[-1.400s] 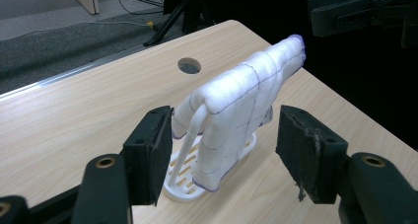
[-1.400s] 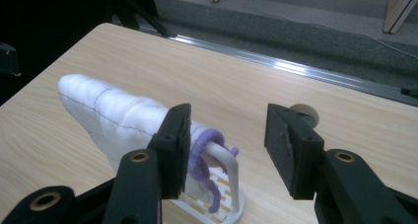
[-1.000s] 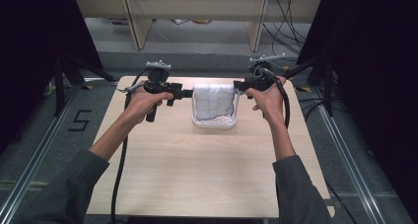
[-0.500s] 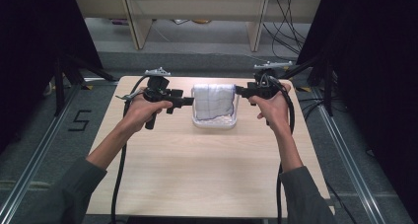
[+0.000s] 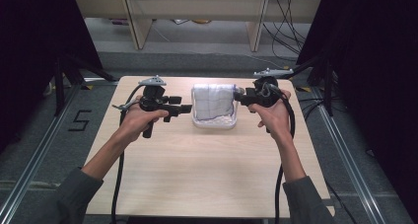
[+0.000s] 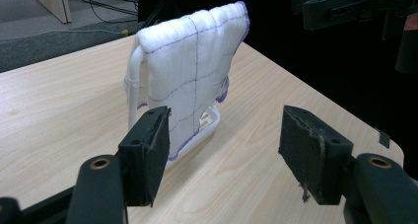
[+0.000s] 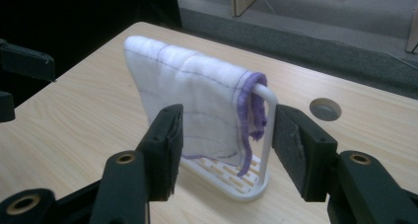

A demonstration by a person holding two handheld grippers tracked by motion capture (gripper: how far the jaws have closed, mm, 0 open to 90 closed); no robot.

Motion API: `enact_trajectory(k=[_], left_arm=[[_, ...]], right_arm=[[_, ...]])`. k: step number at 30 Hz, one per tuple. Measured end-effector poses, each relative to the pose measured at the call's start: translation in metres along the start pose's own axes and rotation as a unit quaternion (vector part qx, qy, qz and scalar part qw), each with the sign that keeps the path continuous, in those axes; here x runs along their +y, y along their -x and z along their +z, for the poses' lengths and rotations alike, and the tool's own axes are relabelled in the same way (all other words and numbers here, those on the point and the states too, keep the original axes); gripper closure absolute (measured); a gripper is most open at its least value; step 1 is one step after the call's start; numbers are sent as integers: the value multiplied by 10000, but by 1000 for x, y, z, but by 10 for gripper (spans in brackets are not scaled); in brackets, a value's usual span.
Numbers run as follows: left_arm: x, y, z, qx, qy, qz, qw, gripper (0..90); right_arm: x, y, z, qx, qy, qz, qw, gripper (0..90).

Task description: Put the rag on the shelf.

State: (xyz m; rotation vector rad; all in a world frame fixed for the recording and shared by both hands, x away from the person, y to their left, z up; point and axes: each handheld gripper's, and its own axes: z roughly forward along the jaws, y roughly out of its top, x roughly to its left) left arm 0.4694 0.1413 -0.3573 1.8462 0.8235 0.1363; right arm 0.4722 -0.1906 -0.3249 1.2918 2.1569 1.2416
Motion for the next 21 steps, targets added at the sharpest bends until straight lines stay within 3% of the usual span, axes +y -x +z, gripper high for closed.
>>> enact_trajectory(k=[4,5,7,13,21], left_arm=[[-3,4,-1,13,-10,19,10000,329],[-5,6,-2,-11,-30,40,10000,324],[-7,8,-3,-77,-43,70,9999,314],[-16,12,-5,-93,-100,133,9998,284],[-28,16,-8,-158,-85,106,9998,266]], right_arm=[[-2,-3,-1,32,8,-68,10000,451],[-3,-7,-1,41,10,34,10000,436],[-4,-7,-2,22,28,-113,9999,407],[-10,-14,-7,72,44,-10,10000,334],[-18,-21,-13,173,116,-90,9997,308]])
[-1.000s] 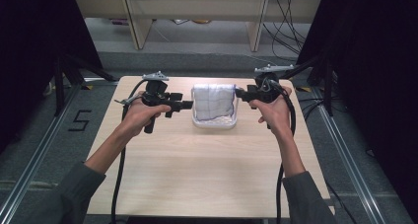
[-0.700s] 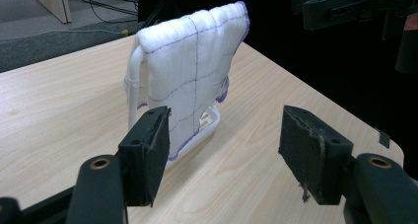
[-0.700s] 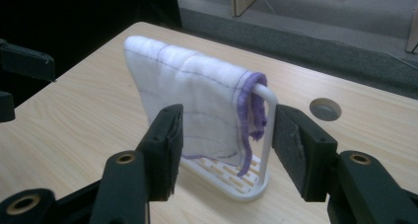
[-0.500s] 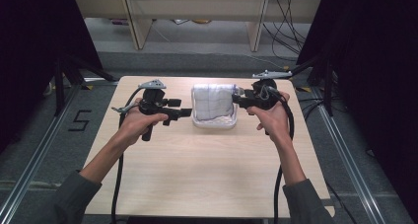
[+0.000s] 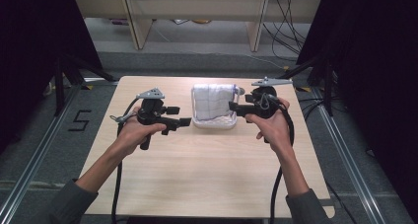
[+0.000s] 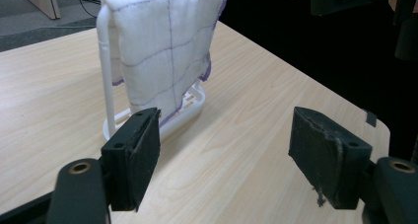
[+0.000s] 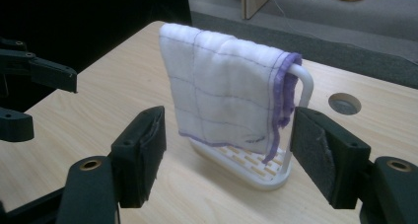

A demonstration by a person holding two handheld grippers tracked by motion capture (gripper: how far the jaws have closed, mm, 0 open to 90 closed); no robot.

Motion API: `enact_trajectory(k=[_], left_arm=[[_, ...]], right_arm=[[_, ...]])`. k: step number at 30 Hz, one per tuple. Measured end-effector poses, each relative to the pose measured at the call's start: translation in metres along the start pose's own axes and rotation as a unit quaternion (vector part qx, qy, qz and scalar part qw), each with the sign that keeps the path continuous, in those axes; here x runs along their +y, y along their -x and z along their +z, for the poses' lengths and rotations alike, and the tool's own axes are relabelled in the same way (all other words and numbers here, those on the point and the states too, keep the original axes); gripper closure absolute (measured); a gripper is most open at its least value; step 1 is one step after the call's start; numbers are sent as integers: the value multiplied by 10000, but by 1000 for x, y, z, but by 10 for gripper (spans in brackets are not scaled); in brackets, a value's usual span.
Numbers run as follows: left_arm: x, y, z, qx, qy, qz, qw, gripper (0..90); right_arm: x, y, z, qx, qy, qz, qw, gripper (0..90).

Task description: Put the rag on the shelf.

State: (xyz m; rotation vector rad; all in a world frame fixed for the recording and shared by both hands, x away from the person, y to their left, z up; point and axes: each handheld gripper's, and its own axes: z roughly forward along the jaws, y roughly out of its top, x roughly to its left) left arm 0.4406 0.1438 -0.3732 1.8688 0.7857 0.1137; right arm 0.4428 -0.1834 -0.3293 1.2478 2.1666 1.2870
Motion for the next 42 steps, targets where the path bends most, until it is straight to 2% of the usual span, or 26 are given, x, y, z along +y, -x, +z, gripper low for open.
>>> enact_trajectory(k=[2,3,6,9,11,12,13,16,17,20,21,23,24,26,27,31,32,37,38,39,40,42], left_arm=[[-3,2,-1,43,36,0,10000,266],[-4,3,-2,-22,35,-12,10000,266],[-11,4,-6,-34,64,-32,10000,265],[-15,5,-9,-13,63,-71,10000,265],[-17,5,-10,-27,40,-26,10000,265],[-21,4,-11,-31,44,-27,10000,264],[-24,3,-11,-53,42,-54,10000,264],[-31,3,-11,-24,48,-28,10000,262],[-34,4,-11,-27,51,-4,10000,262],[-43,6,-10,-125,61,6,9999,261],[-46,7,-10,-120,58,11,9999,260],[-48,7,-10,-169,58,18,9998,259],[-49,8,-10,-164,43,24,9999,259],[-52,10,-12,-82,15,86,9999,257],[-52,10,-12,-82,15,86,9999,256],[-58,12,-12,-124,32,100,9999,252],[-62,13,-12,-123,-16,99,9999,252],[-70,16,-10,-121,-111,121,9998,242],[-75,18,-9,-163,-83,137,9997,242],[-77,18,-9,-165,-104,154,9997,241],[-79,20,-10,-139,-120,156,9997,241],[-85,21,-9,-129,-168,177,9996,241]], right_arm=[[-5,-4,-3,40,10,114,9999,308],[-5,-4,-3,40,10,114,9999,308],[-13,-8,-3,147,94,108,9998,308],[-18,-9,-3,153,98,52,9998,310],[-19,-10,-3,165,101,83,9998,310],[-22,-9,-2,217,132,14,9997,310],[-24,-11,-3,218,117,104,9996,310],[-28,-12,-3,275,86,135,9995,310],[-29,-12,-2,229,125,78,9996,310],[-35,-16,-2,283,50,194,9994,310],[-36,-15,0,341,90,99,9993,310],[-39,-17,0,324,105,163,9993,310],[-42,-15,2,363,158,-14,9992,310],[-47,-18,2,388,97,131,9991,310],[-49,-17,2,360,102,72,9993,310],[-57,-17,5,431,52,134,9990,316],[-62,-16,7,426,-67,124,9990,316],[-70,-16,7,413,-97,190,9989,318],[-73,-15,6,403,-82,94,9991,319],[-74,-16,6,419,-67,184,9989,319],[-76,-15,6,445,-42,129,9989,319],[-80,-16,6,439,-104,216,9988,319]])
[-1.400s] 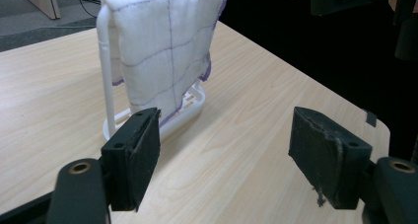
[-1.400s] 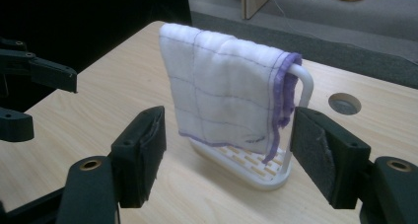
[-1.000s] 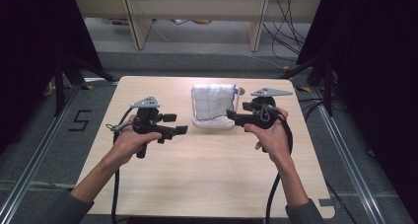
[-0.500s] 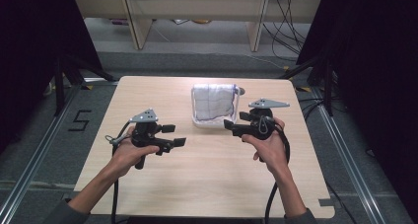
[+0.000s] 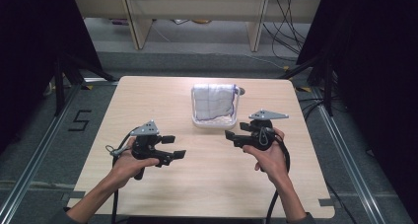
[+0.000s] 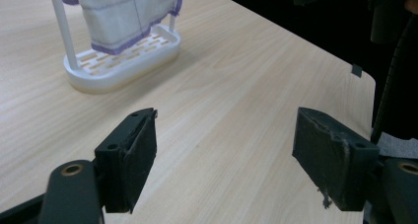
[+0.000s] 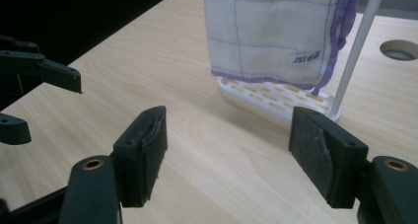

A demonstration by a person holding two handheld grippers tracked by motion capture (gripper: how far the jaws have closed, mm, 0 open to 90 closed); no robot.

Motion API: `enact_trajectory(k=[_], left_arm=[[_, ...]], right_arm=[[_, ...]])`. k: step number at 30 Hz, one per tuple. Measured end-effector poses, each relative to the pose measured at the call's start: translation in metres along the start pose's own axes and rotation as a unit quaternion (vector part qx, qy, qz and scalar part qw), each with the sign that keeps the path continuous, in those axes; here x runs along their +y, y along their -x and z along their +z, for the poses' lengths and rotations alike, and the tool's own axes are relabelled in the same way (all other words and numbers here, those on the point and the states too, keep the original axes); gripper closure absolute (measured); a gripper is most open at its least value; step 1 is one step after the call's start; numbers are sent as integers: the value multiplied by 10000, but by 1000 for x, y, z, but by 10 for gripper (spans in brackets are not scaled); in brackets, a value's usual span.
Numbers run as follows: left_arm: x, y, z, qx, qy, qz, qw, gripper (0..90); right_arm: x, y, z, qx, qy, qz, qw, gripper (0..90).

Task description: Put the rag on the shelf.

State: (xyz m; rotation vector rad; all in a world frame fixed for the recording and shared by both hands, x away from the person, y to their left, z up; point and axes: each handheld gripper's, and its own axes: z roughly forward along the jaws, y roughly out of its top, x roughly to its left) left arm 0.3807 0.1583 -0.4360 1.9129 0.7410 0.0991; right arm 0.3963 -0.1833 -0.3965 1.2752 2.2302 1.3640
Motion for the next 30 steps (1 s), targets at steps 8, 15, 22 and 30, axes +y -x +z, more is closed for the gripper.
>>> enact_trajectory(k=[8,15,22,30], left_arm=[[-24,6,2,69,-171,158,9997,240],[-36,13,1,146,-267,347,9989,238],[-48,15,0,143,-341,370,9986,238],[-61,15,1,221,-448,313,9983,238]], right_arm=[[-18,-3,15,30,-315,-211,9993,318],[-35,-12,19,55,-458,-345,9983,318],[-52,-20,16,176,-516,-368,9978,318],[-72,-25,14,200,-687,-409,9966,318]])
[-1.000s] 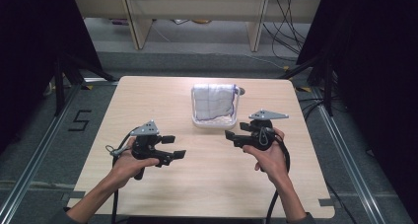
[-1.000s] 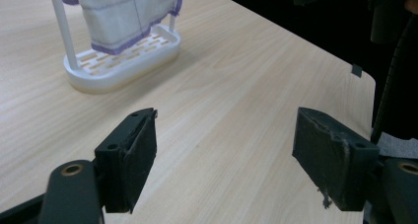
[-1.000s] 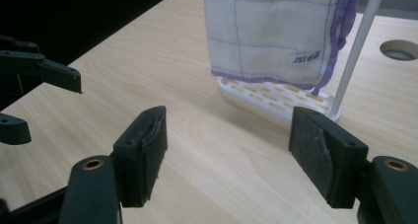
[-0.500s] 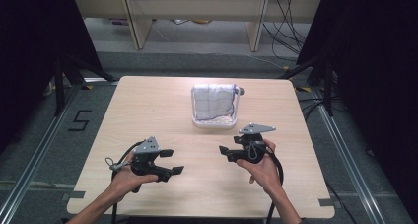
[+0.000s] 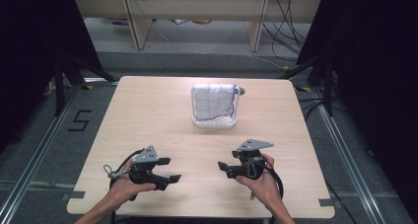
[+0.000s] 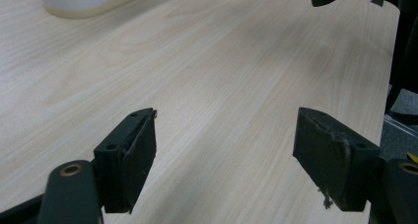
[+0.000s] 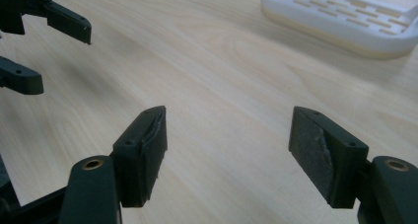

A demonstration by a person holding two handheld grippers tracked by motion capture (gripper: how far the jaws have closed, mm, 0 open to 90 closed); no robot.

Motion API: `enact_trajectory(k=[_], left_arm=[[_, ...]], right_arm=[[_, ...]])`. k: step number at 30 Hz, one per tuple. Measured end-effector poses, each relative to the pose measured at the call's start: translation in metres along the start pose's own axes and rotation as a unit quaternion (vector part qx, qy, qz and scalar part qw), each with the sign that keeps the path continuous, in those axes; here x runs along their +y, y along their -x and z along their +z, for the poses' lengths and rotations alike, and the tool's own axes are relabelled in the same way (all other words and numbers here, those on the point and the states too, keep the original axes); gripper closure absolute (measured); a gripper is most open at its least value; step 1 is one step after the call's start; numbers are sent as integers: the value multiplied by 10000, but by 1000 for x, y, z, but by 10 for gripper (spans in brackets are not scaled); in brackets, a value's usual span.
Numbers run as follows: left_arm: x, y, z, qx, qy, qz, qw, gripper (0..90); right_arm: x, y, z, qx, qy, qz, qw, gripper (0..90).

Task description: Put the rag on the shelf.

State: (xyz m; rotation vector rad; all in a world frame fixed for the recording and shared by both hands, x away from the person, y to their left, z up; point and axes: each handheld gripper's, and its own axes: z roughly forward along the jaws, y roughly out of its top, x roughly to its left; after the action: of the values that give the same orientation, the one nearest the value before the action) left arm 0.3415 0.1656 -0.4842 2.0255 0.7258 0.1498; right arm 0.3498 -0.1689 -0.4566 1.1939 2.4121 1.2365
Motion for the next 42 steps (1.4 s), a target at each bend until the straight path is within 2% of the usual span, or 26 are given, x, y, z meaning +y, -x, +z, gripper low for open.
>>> enact_trajectory(k=[2,7,9,11,12,13,15,17,20,21,22,23,24,27,28,29,30,31,32,35,36,37,38,39,40,42], left_arm=[[-1,0,1,-37,30,-10,10000,238],[-6,5,1,-3,-61,97,9999,237],[-9,7,1,-7,-104,169,9998,236],[-11,8,1,-6,-116,206,9997,236],[-14,8,1,39,-222,304,9993,236],[-16,9,3,-8,-157,197,9997,235],[-19,10,3,-8,-156,164,9997,235],[-21,12,2,-11,-153,70,9999,233],[-24,12,2,21,-156,119,9998,230],[-26,14,2,4,-170,149,9997,225],[-26,13,0,51,-293,258,9992,223],[-26,13,0,51,-293,258,9992,222],[-28,16,1,43,-140,171,9997,221],[-31,16,0,56,-131,170,9998,218],[-31,16,0,56,-131,170,9998,218],[-33,16,0,30,-227,168,9996,218],[-33,15,2,72,-229,186,9995,218],[-34,16,3,55,-234,86,9997,218],[-33,14,3,100,-335,230,9991,218],[-33,15,4,71,-254,170,9995,218],[-33,13,3,102,-281,239,9993,218],[-33,14,3,93,-202,164,9996,219],[-33,14,2,90,-245,121,9996,218],[-32,13,2,111,-269,173,9994,218],[-33,13,3,102,-199,129,9997,219],[-33,12,2,109,-231,126,9996,218]], right_arm=[[-5,-3,-3,12,-74,150,9999,318],[-15,-4,-5,88,-21,35,10000,317],[-19,-6,-7,15,-34,0,10000,314],[-21,-6,-9,-54,-71,8,10000,313],[-26,-8,-10,11,-111,131,9999,311],[-28,-6,-10,16,-52,53,10000,307],[-32,-6,-11,3,-46,27,10000,293],[-36,-9,-14,-1,-109,157,9998,263],[-40,-7,-13,47,9,45,10000,224],[-45,-8,-13,55,-43,27,10000,185],[-48,-9,-14,-85,-79,-9,9999,172],[-48,-9,-14,-85,-79,-9,9999,172],[-52,-8,-16,-129,-124,-33,9998,170],[-58,-9,-19,-122,-93,-1,9999,172],[-60,-11,-20,-125,-129,101,9998,173],[-61,-9,-21,-95,-130,3,9999,175],[-63,-10,-22,-201,-137,-33,9997,178],[-64,-10,-22,-184,-144,-35,9997,178],[-65,-12,-22,-157,-190,75,9997,180],[-67,-11,-22,-229,-192,-16,9996,182],[-67,-11,-22,-242,-197,-42,9995,183],[-67,-10,-22,-240,-189,-111,9995,183],[-67,-10,-22,-223,-174,-111,9995,184],[-68,-10,-22,-219,-175,-103,9996,184],[-68,-10,-22,-228,-172,-104,9995,184],[-68,-10,-22,-292,-188,-81,9994,184]])
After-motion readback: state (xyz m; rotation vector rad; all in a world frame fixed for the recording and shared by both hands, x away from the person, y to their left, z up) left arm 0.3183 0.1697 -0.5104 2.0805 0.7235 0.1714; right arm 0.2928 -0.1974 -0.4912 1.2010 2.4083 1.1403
